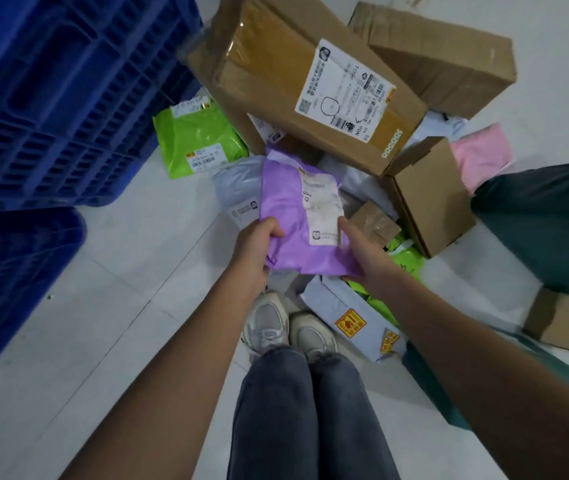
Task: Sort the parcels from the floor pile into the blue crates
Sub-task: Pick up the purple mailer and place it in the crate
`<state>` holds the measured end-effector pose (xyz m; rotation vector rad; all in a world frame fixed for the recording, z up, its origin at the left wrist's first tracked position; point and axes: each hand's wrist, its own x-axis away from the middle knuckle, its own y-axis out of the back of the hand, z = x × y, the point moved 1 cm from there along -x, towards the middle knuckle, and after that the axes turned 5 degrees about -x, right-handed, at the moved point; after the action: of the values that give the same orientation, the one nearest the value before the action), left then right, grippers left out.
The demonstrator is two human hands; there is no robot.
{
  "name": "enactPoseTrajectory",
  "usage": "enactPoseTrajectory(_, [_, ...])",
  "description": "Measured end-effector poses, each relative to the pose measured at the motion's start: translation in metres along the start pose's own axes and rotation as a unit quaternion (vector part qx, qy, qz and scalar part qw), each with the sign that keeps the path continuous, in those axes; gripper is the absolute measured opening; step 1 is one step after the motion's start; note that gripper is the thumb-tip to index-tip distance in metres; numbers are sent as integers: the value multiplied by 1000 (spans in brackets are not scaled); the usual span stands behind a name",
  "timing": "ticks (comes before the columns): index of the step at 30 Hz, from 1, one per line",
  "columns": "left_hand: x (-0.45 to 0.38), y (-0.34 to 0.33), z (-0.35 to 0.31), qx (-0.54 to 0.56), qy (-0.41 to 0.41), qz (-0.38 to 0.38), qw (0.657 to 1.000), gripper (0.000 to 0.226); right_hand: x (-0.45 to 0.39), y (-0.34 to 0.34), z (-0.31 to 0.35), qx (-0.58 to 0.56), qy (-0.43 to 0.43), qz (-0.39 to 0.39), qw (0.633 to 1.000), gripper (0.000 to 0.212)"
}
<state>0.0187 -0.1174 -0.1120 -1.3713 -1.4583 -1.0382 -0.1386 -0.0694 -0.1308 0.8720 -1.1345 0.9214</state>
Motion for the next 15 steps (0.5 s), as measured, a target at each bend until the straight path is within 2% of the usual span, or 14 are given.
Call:
enactPoseTrajectory(2, [29, 5, -2, 38, 11, 42, 998, 17, 24, 7, -2, -31, -19, 51, 998, 55])
enactPoseTrajectory(6, [99, 25, -14, 46, 20, 92, 995, 15, 93, 12, 8, -112, 13, 188, 976, 41])
enactPoseTrajectory(8, [139, 37, -22, 37, 10, 100, 994, 27, 132, 10, 21, -155, 33, 222, 962, 35])
enactPoseTrajectory(10, [176, 51, -30, 46, -6, 117, 992, 42, 173, 5, 39, -166, 71, 212, 960, 29])
enactPoseTrajectory(13, [234, 67, -50, 123, -27, 155, 980, 24, 235, -1, 67, -174, 146, 187, 956, 24])
enactPoseTrajectory(15, [279, 74, -64, 177, -46, 181, 966, 25, 281, -5, 83, -188, 184, 187, 946, 24])
